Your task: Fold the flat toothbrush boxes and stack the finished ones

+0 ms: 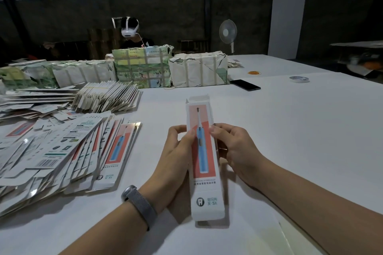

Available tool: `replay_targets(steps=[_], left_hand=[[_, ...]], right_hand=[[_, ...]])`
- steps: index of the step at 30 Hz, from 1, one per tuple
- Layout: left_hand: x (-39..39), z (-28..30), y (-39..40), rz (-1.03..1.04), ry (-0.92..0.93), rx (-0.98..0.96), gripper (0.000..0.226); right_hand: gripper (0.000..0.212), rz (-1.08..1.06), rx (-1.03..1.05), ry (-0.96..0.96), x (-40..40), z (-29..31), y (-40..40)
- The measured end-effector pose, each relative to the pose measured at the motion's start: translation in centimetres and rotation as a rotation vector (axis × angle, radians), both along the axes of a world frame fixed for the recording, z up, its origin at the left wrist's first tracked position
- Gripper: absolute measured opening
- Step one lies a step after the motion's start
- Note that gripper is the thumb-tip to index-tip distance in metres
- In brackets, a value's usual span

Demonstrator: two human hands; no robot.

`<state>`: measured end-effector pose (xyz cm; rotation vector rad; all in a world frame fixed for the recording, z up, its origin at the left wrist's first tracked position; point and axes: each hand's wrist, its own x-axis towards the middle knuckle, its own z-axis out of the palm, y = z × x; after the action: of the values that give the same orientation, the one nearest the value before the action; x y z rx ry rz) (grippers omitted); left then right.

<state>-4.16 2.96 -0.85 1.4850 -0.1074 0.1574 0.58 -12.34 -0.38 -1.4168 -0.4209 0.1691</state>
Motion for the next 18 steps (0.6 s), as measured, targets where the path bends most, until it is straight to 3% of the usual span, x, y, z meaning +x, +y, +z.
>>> replay_targets(steps=[2,6,12,18], left_hand=[[0.2,-0.1,0.2,0.013,-0.009,-0.012,0.027],[0.5,-0.1,0.6,0.038,-0.016,-0.046,0.036],[0.8,0.4,1.2,0.019,0.052,-0.133,0.019],[0.8,0.6,1.4,0.000,0.063,-0.155,0.020]], right_hand=[[0.026,0.022,-0.027,-0.001,-0.1,0.1,0.0],[0.027,0.059,-0.057,0.000,-0.3,0.1,-0.1],[0.040,0.087,-0.084,0.000,-0.4,0.1,-0.3],[0.029,0.085,-0.053,-0.003,-0.2,0.0,-0.3]])
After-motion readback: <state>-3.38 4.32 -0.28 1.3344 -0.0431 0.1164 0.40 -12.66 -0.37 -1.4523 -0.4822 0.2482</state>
